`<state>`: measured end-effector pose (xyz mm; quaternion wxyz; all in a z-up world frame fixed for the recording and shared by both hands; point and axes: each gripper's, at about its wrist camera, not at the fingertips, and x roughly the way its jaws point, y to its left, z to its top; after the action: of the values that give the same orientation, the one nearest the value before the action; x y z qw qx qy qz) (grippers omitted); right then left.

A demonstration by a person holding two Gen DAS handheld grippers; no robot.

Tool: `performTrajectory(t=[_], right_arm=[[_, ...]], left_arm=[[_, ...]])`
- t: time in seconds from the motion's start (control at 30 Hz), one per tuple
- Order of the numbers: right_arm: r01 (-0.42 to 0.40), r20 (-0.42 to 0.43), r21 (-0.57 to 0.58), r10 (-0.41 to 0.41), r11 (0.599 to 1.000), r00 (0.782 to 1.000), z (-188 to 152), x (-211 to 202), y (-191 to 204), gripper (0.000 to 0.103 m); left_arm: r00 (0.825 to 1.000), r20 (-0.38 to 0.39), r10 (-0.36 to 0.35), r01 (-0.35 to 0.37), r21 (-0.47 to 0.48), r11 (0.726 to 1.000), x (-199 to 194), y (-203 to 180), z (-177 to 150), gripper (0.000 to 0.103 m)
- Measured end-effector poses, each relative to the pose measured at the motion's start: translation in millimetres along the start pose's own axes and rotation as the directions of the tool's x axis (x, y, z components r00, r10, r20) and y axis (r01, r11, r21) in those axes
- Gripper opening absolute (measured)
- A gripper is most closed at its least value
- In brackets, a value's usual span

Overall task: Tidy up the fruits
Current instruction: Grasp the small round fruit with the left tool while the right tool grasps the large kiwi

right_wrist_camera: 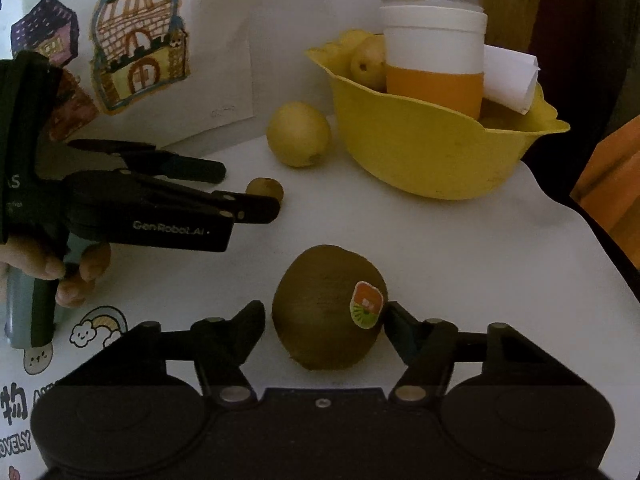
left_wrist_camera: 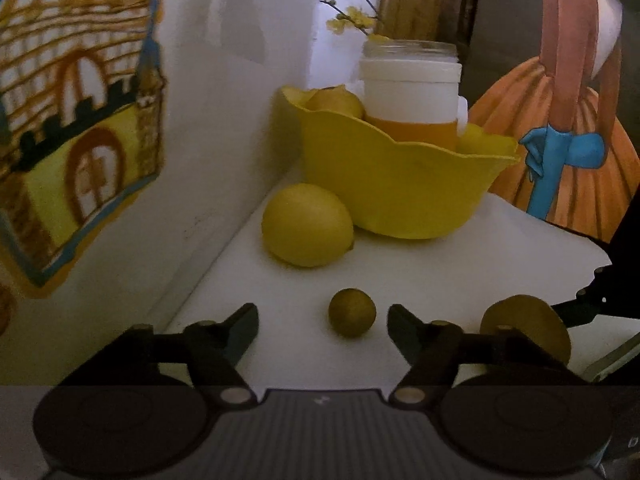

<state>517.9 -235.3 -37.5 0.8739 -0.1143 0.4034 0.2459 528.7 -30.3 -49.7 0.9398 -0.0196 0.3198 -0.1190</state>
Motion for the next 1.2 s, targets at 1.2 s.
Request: performTrajectory(t=[1.2], right_arm=[[-0.072, 0.121, 0.034, 0.067, 0.997, 0.99, -3, -19, 5, 0.059]], left_arm=[[0.996, -0.08, -0.028, 0.03, 0.025, 0.999, -65, 7, -22, 0.028]])
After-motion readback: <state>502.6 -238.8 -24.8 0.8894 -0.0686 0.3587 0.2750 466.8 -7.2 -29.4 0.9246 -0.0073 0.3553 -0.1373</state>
